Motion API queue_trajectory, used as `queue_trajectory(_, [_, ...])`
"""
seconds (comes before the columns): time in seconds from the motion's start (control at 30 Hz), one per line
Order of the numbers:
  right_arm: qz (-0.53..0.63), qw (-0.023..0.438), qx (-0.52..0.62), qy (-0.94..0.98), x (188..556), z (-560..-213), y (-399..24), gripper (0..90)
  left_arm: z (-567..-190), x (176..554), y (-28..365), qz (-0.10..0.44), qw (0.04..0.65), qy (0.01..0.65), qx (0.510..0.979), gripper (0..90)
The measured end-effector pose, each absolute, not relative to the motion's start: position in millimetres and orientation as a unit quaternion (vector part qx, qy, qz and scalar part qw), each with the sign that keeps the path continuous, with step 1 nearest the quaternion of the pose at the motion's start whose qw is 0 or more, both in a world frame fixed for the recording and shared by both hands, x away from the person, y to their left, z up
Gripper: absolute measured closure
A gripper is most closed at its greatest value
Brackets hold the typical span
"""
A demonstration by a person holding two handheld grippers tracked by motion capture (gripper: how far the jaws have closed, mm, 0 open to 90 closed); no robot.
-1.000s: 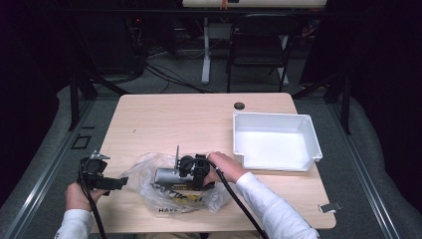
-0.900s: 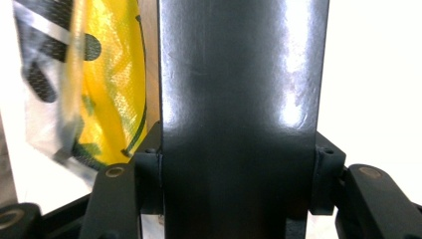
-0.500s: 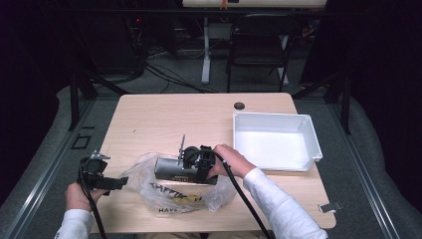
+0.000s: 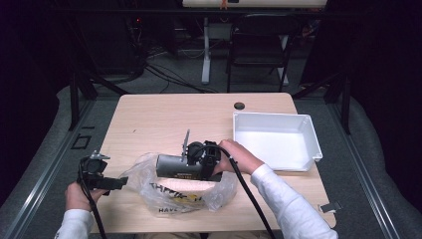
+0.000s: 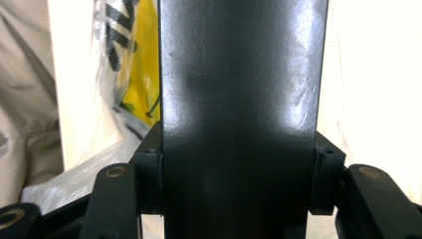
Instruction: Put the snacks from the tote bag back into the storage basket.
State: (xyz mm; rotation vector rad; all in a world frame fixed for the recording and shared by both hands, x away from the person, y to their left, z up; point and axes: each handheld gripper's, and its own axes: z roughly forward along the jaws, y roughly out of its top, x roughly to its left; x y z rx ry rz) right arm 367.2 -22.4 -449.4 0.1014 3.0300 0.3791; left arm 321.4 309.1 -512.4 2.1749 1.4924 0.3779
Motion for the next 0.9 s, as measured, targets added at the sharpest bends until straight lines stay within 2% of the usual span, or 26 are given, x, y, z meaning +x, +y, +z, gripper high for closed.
queue_trajectory(0.33, [0.127, 0.04, 0.024, 0.991, 365, -435, -39, 41.9, -512, 321, 309, 0.138, 0.237, 0.544, 0.793, 0.1])
queue_trajectory(0.9, [0.132, 0.042, 0.024, 0.99, 369, -410, -90, 42.0, -513, 321, 309, 0.139, 0.237, 0.545, 0.792, 0.1])
